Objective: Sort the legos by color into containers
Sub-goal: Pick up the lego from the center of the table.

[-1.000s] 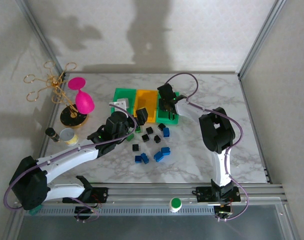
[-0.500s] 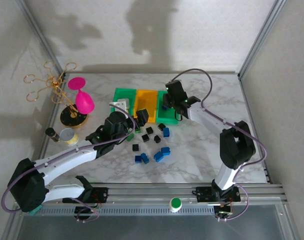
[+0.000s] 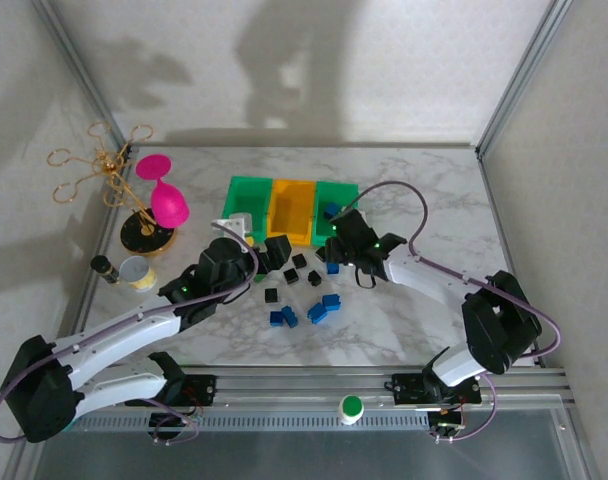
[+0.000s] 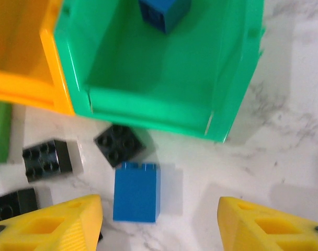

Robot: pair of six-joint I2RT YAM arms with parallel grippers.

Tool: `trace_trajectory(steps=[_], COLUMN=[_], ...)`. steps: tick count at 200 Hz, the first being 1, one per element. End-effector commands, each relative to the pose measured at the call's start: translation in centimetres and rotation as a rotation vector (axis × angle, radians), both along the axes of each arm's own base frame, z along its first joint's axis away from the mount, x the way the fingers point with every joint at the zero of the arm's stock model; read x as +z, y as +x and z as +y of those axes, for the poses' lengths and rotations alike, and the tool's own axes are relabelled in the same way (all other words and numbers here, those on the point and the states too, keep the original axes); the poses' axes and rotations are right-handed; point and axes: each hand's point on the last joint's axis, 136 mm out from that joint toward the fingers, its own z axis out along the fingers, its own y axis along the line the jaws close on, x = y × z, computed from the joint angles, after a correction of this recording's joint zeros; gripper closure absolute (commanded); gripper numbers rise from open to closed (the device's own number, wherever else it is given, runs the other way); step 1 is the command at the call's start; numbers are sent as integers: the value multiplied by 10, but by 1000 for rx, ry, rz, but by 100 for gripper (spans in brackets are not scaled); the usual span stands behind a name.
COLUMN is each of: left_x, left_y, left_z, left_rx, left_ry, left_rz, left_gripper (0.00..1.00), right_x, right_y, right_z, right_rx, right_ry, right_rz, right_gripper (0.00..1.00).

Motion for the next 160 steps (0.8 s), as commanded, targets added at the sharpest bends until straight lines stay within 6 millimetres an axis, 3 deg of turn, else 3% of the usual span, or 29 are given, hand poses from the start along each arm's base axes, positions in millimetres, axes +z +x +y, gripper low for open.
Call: trace_trajectory(steps=[1, 30, 88, 160], left_x=[-6, -8, -15, -21], left_y=[-8, -10, -8, -5], left_z=[0, 2, 7, 9], left_rx=[-10, -3, 28, 44], left_ry=[-18, -26, 1, 27], left_rz=[23, 26, 32, 39], left_gripper=[1, 1, 1, 1], right_x=[-12, -30, -41, -54], right_y=[-14, -18, -4, 8], right_z=[5, 9, 24, 34], right_rx=[-4, 4, 28, 39], right_ry=[34, 45, 42, 20], right_rz=[32, 63, 59, 64], right_gripper=[38, 38, 35, 44])
